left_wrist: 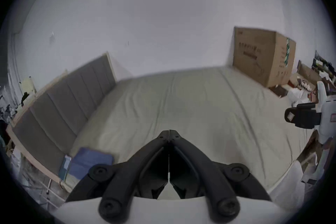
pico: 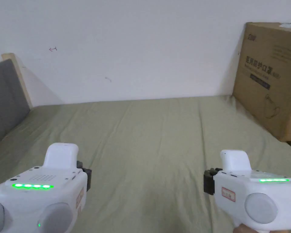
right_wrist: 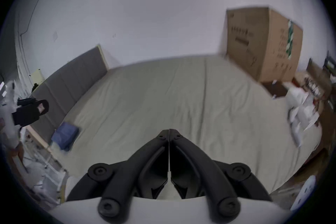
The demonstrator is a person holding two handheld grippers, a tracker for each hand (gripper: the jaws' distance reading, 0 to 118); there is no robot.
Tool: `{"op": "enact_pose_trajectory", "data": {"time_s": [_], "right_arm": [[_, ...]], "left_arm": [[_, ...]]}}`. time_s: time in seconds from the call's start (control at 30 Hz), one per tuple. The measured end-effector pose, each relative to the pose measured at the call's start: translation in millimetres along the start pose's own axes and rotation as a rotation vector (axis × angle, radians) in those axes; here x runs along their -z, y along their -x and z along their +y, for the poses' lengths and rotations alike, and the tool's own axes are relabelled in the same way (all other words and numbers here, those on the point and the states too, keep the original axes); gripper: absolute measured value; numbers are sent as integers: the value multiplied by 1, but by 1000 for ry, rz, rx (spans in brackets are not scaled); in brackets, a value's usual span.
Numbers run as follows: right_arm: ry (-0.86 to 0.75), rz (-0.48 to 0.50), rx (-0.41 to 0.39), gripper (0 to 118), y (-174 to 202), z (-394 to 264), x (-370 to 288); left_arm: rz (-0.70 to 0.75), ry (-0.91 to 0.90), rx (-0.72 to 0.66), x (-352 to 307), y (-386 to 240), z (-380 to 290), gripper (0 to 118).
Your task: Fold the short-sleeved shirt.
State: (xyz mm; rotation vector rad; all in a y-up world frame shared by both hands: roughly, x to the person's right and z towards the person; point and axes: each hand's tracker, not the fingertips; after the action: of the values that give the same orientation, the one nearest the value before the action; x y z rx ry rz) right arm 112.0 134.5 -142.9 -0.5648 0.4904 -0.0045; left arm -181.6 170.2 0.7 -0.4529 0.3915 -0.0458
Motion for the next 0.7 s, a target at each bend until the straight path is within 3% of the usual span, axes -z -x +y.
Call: {"op": "enact_pose_trajectory", "data": {"time_s": [0.07, 0.13, 0.27, 0.5, 0.7], "right_arm": [[-135, -117, -51, 0, 10, 11, -13], [-226, -193, -36, 0, 17, 21, -24], [-246, -161, 3, 0, 17, 43, -32], [-320, -244, -100, 0, 30, 46, -47], [-411, -253, -110, 0, 36, 45, -57]], "left_arm": [[30, -73, -11, -14, -14, 14, 0], [52, -153, -13, -25, -24, 23, 0], [39, -206, -20, -35, -40, 43, 0], [36, -212, -57, -31, -51, 48, 0], [47, -234, -64, -30, -48, 49, 0]]}}
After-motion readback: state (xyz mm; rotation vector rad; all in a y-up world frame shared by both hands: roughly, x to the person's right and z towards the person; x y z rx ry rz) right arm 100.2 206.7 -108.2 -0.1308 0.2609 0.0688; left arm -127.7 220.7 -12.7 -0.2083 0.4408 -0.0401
